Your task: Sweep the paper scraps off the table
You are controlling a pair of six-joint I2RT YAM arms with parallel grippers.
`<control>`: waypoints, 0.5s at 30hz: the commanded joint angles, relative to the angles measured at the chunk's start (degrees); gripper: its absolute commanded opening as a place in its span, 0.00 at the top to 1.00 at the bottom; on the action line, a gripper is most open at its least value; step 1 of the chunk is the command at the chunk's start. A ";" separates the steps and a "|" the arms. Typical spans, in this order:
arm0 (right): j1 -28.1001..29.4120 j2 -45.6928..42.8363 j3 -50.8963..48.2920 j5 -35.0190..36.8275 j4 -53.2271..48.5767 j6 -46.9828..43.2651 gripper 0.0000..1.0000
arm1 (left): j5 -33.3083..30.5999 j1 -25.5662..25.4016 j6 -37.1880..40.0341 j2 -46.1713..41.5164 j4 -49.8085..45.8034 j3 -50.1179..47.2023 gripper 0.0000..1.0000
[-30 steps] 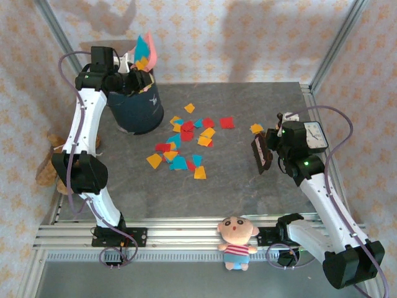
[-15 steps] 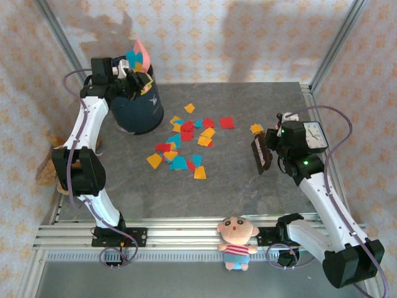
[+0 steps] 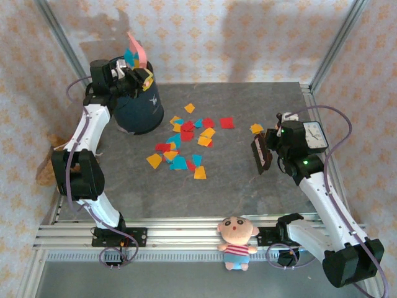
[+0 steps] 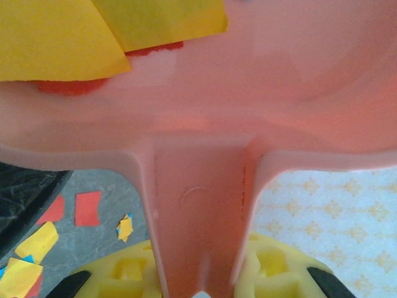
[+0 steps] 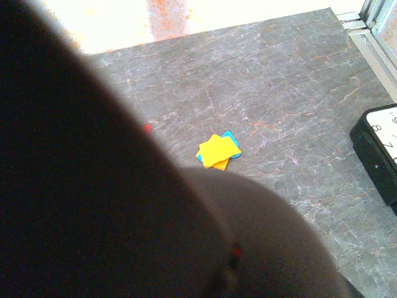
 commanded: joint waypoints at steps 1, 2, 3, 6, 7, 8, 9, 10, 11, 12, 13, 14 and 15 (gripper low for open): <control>0.28 -0.12 0.47 -0.05 0.55 1.07 1.00 | 1.17 0.66 -8.27 -3.56 12.37 -3.29 1.00; 0.28 -0.08 0.47 -0.13 0.54 1.16 1.00 | 1.20 0.65 -9.89 -3.66 14.75 -4.31 1.00; 0.28 -0.04 0.45 -0.21 0.63 1.15 1.00 | 1.25 0.65 -11.60 -3.85 16.88 -5.32 1.00; 0.28 0.18 0.47 -0.39 0.77 1.24 1.00 | 1.16 0.65 -15.39 -3.98 21.68 -7.37 1.00; 0.28 0.29 0.44 -0.41 0.81 1.32 1.00 | 1.13 0.61 -16.33 -4.08 22.81 -7.89 1.00; 0.28 0.34 0.41 -0.46 0.81 1.33 1.00 | 1.01 0.65 -17.02 -4.15 23.71 -8.28 1.00; 0.28 0.35 0.40 -0.47 0.87 1.33 1.00 | 1.02 0.68 -17.59 -4.31 24.31 -8.50 1.00; 0.24 0.45 0.38 -0.43 0.90 1.30 1.00 | 0.82 0.66 -18.12 -4.41 24.99 -8.77 1.00; 0.28 0.49 0.38 -0.46 0.95 1.39 1.00 | 0.80 0.65 -18.54 -4.50 25.31 -8.90 1.00; 0.28 0.54 0.37 -0.55 0.99 1.44 1.00 | 0.68 0.65 -19.08 -4.63 25.75 -9.03 1.00; 0.27 0.62 0.38 -0.63 0.99 1.46 1.00 | 0.59 0.61 -19.78 -4.80 26.49 -9.41 1.00; 0.28 0.62 0.37 -0.66 0.99 1.45 1.00 | 0.34 0.65 -20.66 -4.89 27.45 -9.85 1.00; 0.28 0.73 0.38 -0.68 0.94 1.48 1.00 | 0.00 0.65 -21.85 -5.06 28.94 -10.51 1.00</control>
